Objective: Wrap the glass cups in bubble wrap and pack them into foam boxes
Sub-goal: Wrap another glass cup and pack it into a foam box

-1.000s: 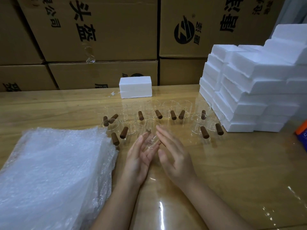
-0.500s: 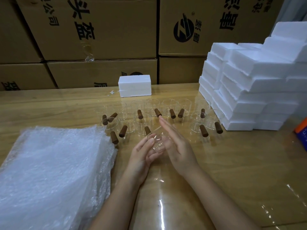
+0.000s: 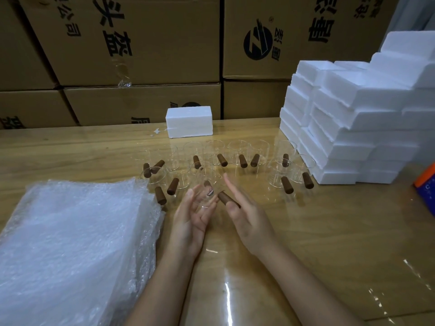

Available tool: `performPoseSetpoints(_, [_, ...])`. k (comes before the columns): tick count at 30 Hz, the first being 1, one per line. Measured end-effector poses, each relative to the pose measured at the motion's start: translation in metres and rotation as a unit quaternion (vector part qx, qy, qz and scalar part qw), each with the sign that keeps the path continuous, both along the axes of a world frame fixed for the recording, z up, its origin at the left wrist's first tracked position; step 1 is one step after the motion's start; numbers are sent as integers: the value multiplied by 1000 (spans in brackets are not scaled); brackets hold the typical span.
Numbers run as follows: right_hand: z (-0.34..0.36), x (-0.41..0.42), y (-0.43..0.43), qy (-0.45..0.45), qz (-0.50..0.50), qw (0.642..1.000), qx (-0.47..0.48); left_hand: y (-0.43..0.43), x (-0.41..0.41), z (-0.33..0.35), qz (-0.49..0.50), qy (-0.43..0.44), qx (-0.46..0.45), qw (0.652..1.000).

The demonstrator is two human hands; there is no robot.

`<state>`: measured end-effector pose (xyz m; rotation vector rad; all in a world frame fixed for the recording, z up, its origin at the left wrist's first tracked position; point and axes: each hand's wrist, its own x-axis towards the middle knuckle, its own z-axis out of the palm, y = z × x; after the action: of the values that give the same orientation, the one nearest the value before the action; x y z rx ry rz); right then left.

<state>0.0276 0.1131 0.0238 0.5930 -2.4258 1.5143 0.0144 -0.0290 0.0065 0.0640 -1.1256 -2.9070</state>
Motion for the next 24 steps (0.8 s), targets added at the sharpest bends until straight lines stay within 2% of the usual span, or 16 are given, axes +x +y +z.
performPoseSetpoints(6, [0, 5, -5, 146, -18, 987, 57, 1, -1, -2, 5, 9, -28, 1000])
performPoseSetpoints(11, [3, 5, -5, 189, -16, 981, 47, 4, 1, -3, -32, 35, -92, 995])
performPoseSetpoints(13, [4, 4, -4, 171, -10, 985, 36, 5, 2, -2, -47, 34, -111, 992])
performPoseSetpoints(17, [9, 1, -1, 64, 2, 998, 3, 8, 4, -1, -55, 43, -162, 984])
performPoseSetpoints(24, [14, -3, 6, -63, 7, 998, -4, 6, 4, 1, -53, 43, -152, 986])
